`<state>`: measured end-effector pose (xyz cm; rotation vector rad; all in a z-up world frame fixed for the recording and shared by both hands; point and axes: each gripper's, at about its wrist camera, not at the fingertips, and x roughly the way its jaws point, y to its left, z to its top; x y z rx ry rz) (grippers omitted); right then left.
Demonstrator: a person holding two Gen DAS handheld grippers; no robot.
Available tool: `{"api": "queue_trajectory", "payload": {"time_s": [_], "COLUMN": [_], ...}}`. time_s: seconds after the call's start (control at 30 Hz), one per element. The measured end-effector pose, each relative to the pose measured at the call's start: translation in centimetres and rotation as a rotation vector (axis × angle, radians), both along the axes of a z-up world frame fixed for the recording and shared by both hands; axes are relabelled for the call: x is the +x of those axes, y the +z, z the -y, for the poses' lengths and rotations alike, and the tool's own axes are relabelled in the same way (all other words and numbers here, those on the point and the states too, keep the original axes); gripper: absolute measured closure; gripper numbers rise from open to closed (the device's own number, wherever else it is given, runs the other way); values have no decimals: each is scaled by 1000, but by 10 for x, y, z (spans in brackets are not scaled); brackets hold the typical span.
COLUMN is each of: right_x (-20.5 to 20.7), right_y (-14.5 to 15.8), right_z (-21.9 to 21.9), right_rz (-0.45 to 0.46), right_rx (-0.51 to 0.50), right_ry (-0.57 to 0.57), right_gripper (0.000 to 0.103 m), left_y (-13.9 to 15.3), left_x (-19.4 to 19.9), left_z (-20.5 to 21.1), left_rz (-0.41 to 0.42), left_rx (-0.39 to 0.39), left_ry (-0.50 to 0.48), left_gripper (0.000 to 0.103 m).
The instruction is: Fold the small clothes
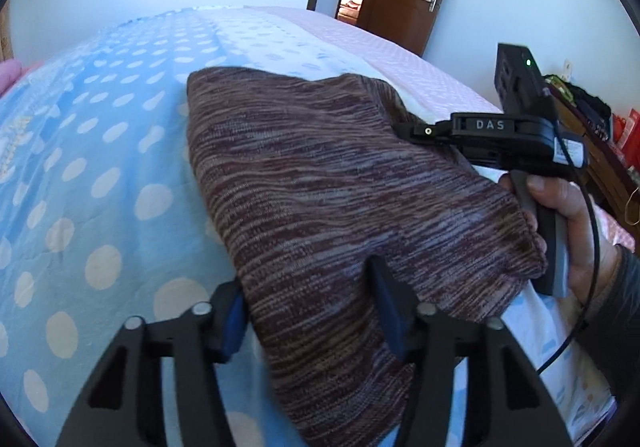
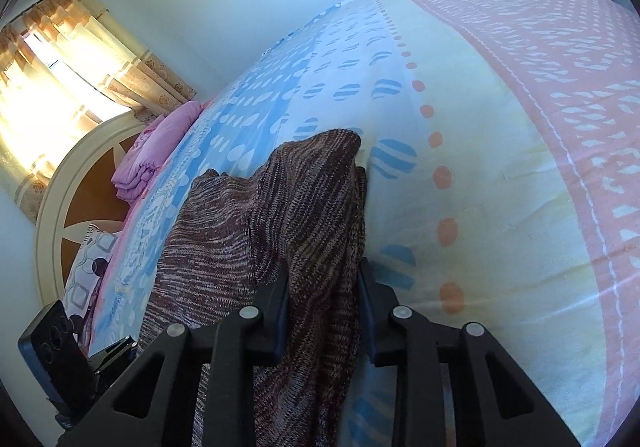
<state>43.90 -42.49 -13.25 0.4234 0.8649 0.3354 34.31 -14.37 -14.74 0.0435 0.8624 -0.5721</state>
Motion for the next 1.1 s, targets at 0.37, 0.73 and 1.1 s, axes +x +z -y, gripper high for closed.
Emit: {"api": "queue_trajectory", "payload": {"time_s": [0.37, 0.73, 1.1], "right_x": [-33, -68, -81], "right_y": [33, 59, 59], "right_z": [-15, -63, -123], "right_rz": [67, 98, 100], "right_rx": [-10, 5, 22], "right_ry": [-19, 62, 149], "right_gripper": [91, 93, 93], "left_y": [24, 41, 50], "left_x": [-21, -51, -82], "left_z": [0, -30, -84], "left_rz": [14, 53, 65], "left_rx": [79, 125, 135], "left_ry": [20, 46, 107], "left_gripper": [73, 74, 75]}}
